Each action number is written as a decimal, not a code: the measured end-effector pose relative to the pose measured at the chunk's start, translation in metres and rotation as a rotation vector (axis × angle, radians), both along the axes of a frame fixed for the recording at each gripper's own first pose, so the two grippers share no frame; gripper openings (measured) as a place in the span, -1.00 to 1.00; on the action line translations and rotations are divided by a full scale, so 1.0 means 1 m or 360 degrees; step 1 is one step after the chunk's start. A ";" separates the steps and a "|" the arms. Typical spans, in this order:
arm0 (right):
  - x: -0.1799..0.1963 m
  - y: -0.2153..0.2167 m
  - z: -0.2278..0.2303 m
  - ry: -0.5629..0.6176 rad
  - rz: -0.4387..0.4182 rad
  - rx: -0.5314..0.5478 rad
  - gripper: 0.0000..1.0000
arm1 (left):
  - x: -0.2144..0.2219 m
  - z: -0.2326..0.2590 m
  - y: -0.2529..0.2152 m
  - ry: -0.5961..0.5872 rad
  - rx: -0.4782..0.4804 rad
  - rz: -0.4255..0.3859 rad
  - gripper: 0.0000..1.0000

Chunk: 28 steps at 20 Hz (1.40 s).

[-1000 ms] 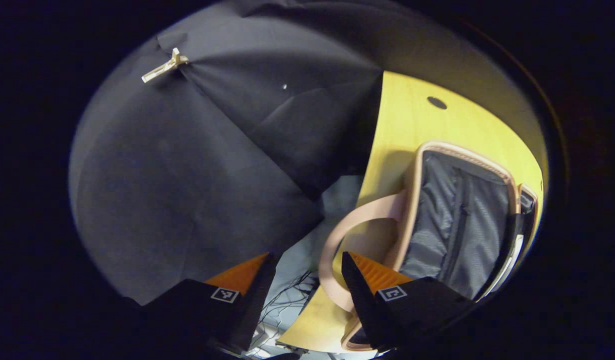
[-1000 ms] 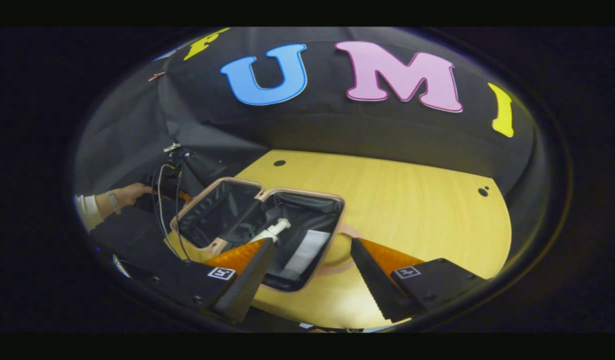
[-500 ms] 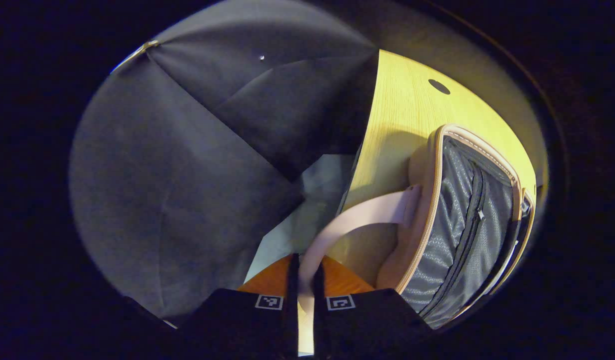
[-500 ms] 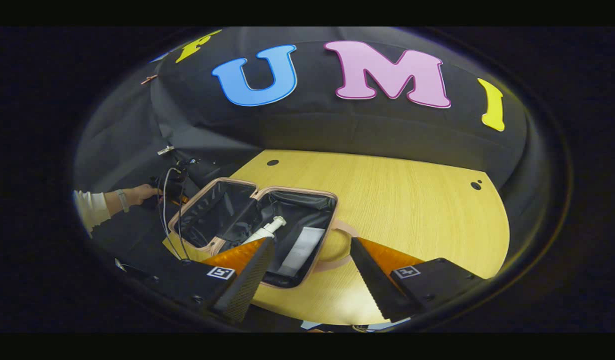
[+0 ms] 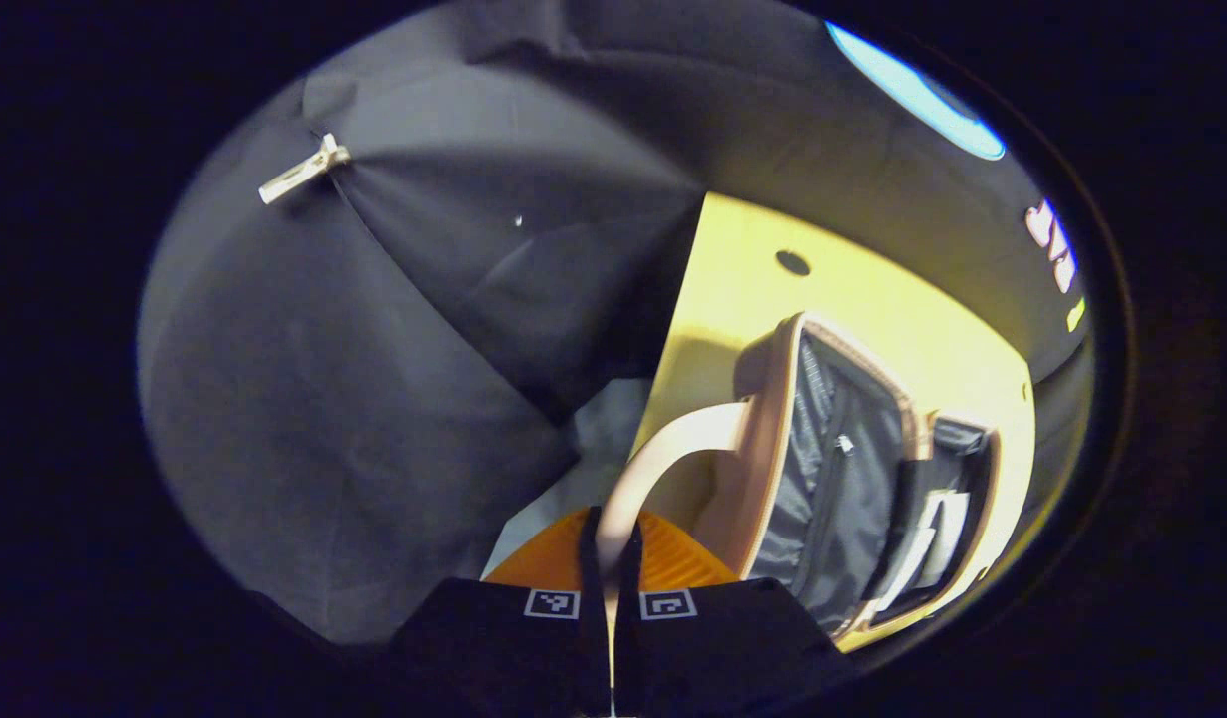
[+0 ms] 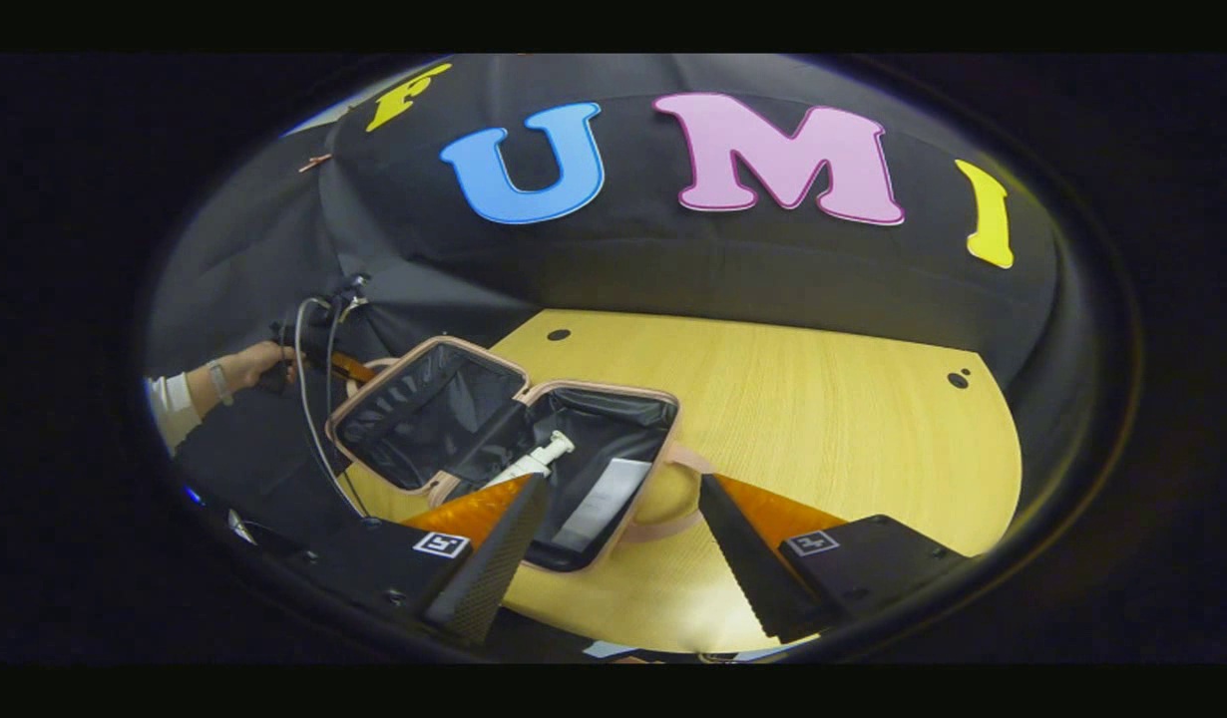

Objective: First open the suitcase, pack the skin care products into it, and then close the suitcase.

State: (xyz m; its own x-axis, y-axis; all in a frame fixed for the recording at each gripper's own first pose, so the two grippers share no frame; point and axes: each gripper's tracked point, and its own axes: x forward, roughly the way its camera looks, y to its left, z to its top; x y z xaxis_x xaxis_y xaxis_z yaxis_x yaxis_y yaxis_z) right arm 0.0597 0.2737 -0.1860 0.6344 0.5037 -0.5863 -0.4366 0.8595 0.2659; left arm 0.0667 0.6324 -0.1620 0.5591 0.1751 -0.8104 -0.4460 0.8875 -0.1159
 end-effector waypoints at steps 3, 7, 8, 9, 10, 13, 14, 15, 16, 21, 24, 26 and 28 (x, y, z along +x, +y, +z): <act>0.010 -0.017 0.007 -0.0032 -0.0024 0.0040 0.77 | 0.001 0.065 -0.038 -0.0187 -0.0030 -0.0066 -0.86; 0.014 -0.057 0.014 -0.0052 -0.0084 0.0107 0.77 | 0.002 0.148 -0.102 -0.0319 0.0104 -0.0238 -0.87; 0.016 -0.071 0.015 -0.0065 -0.0095 0.0098 0.77 | 0.002 0.164 -0.114 -0.0339 0.0145 -0.0289 -0.87; 0.018 -0.088 0.015 -0.0076 -0.0104 0.0079 0.76 | -0.002 0.184 -0.128 -0.0360 0.0187 -0.0341 -0.87; 0.018 -0.104 0.017 -0.0088 -0.0115 0.0064 0.76 | -0.007 0.195 -0.149 -0.0383 0.0208 -0.0397 -0.87; 0.020 -0.155 0.022 -0.0113 -0.0165 0.0034 0.96 | -0.016 0.217 -0.184 -0.0437 0.0192 -0.0532 -0.87; 0.020 -0.172 0.022 -0.0124 -0.0184 0.0017 0.96 | -0.012 0.221 -0.201 -0.0451 0.0171 -0.0587 -0.87; 0.020 -0.188 0.021 -0.0133 -0.0202 0.0002 0.96 | -0.007 0.223 -0.220 -0.0465 0.0145 -0.0637 -0.87; 0.020 -0.202 0.019 -0.0135 -0.0217 -0.0012 0.96 | 0.002 0.218 -0.242 -0.0480 0.0086 -0.0690 -0.87; 0.017 -0.255 0.013 -0.0101 -0.0322 0.0002 0.95 | 0.021 0.182 -0.346 -0.0503 -0.0314 -0.0770 -0.87; 0.010 -0.280 0.006 -0.0060 -0.0373 0.0020 0.96 | 0.037 0.136 -0.385 -0.0467 -0.0410 -0.0788 -0.87; 0.005 -0.299 0.002 -0.0047 -0.0410 0.0017 0.96 | 0.050 0.100 -0.409 -0.0389 -0.0462 -0.0795 -0.87; -0.001 -0.321 -0.004 -0.0036 -0.0453 -0.0008 0.96 | 0.053 0.066 -0.428 -0.0310 -0.0431 -0.0820 -0.87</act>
State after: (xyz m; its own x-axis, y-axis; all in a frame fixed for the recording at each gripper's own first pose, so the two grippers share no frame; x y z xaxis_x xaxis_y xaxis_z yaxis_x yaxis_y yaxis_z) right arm 0.0591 -0.0472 -0.1902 0.7627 0.3009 -0.5724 -0.1835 0.9495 0.2546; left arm 0.1195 0.2045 -0.0956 0.6595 -0.3549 -0.6627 0.0846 0.9110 -0.4037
